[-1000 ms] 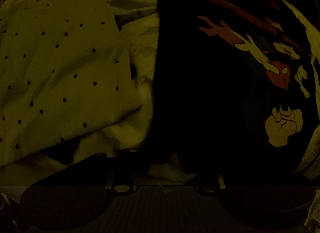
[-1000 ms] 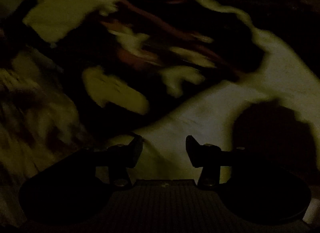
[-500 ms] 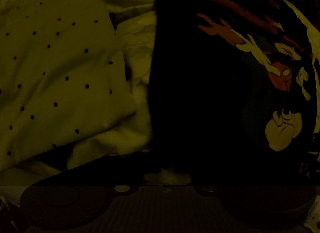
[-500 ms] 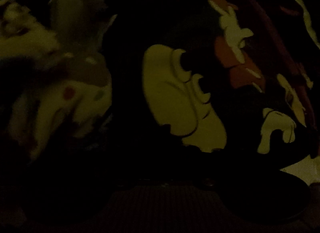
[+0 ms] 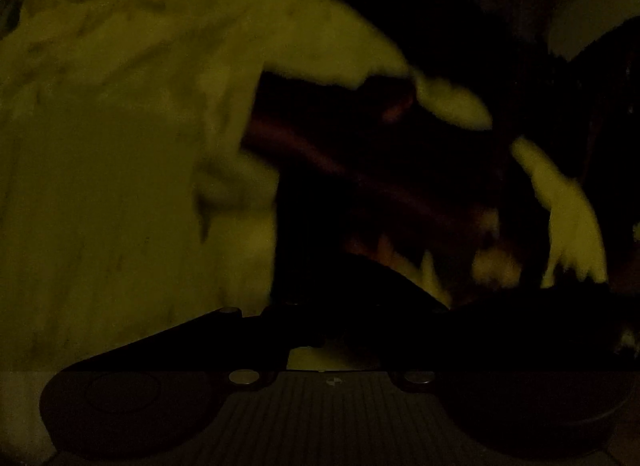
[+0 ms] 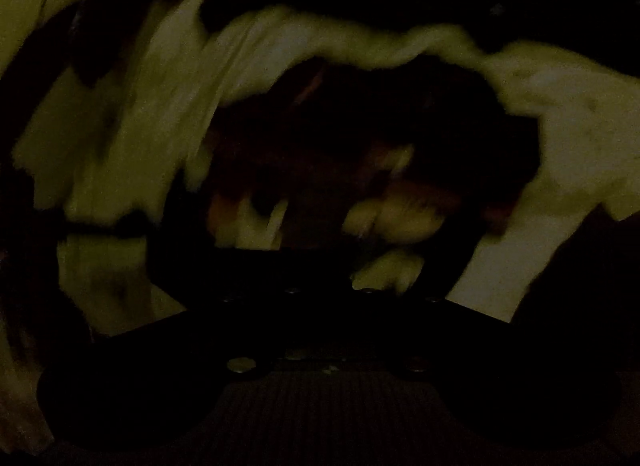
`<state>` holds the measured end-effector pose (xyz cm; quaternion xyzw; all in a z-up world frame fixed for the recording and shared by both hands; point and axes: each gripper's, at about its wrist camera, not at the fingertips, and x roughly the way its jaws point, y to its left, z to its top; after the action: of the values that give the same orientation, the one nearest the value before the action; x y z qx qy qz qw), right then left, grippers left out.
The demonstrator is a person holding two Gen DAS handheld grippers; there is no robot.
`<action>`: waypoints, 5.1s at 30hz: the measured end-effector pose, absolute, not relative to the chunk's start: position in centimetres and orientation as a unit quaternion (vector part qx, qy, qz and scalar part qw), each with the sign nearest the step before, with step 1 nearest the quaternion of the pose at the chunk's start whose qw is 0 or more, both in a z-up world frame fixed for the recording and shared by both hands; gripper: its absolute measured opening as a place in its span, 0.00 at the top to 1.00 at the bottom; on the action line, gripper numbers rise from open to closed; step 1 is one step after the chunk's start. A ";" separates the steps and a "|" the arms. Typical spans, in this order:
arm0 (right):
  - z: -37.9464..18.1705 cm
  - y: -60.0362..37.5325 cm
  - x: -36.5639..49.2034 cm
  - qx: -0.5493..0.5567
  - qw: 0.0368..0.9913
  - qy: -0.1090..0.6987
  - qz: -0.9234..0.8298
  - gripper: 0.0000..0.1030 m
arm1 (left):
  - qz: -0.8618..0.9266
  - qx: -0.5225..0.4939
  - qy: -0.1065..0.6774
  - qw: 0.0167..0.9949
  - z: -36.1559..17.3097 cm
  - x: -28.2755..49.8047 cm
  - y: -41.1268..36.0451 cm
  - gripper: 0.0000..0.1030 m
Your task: Fold large clothes
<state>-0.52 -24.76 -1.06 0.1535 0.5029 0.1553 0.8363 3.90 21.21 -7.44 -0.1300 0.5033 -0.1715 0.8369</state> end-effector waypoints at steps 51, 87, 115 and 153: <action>-6.4 -22.4 12.5 -0.040 0.894 0.446 -0.026 0.52 | -0.158 0.032 0.479 0.863 -12.6 17.0 12.1 0.00; -6.5 -30.5 0.4 0.181 0.828 0.517 -0.116 0.15 | -0.337 0.294 0.390 0.805 -13.0 2.7 -2.2 0.00; -8.5 -37.8 -0.4 0.362 0.778 0.491 -0.149 0.13 | -0.409 0.312 0.418 0.749 -16.9 5.4 -16.5 0.38; -9.3 -30.5 16.4 0.347 0.796 0.490 -0.071 0.84 | -0.355 -0.034 0.504 0.787 -11.3 10.9 -4.2 0.56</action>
<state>16.41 -30.55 -9.30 0.3474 0.4901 -0.0715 0.7962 10.94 -4.19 -11.35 -0.0342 0.5039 -0.3547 0.7868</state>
